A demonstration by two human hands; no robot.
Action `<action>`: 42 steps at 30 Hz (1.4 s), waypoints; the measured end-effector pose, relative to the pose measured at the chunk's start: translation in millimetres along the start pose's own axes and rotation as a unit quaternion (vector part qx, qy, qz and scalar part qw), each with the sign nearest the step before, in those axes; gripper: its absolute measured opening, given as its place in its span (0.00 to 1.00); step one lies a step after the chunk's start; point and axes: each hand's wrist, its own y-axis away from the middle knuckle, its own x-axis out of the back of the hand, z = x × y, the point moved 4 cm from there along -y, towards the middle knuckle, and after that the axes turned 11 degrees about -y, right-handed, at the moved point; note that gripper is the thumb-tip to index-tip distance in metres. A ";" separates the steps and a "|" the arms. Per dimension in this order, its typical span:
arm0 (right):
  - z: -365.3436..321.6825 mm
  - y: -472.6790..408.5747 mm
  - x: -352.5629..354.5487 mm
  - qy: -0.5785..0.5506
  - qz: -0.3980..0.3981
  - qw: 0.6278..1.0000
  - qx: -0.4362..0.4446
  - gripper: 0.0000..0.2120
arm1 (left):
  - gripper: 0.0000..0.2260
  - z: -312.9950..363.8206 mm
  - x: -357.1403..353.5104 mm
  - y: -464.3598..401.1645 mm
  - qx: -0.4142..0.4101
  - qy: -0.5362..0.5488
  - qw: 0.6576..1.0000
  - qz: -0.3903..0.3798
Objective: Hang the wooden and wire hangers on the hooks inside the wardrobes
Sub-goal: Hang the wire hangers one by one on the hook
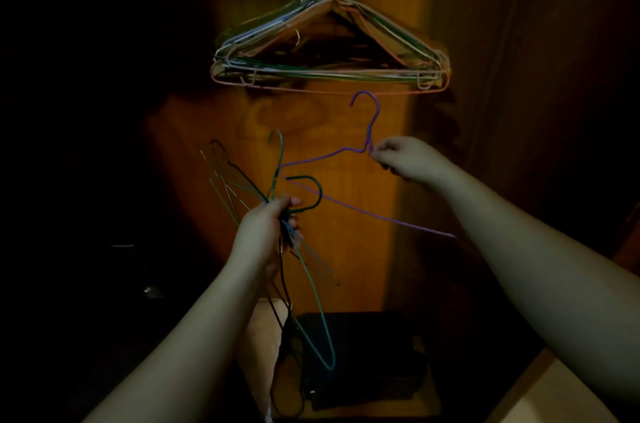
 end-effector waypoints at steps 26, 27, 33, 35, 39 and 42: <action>-113.4 -14.7 54.0 0.124 0.037 0.966 0.223 0.08 | 0.07 139.3 -5.1 -2.2 -0.119 0.027 0.991 0.052; -115.0 -14.9 56.2 0.129 0.048 0.965 0.222 0.09 | 0.07 139.4 -4.4 -3.4 -0.117 0.030 0.991 0.051; -129.3 -34.0 72.6 0.089 0.109 0.964 0.224 0.14 | 0.08 149.3 -2.6 -12.9 -0.113 0.034 0.992 0.041; -137.7 -42.5 77.8 0.073 0.129 0.962 0.229 0.16 | 0.08 158.1 -3.7 -15.0 -0.107 0.038 0.993 0.038; -160.1 -58.4 90.0 0.052 0.173 0.953 0.243 0.19 | 0.06 174.2 -6.8 -15.7 -0.106 0.045 0.992 0.042; -176.7 -71.9 98.0 0.022 0.185 0.953 0.237 0.19 | 0.05 181.2 -8.8 -16.4 -0.117 0.040 0.991 0.043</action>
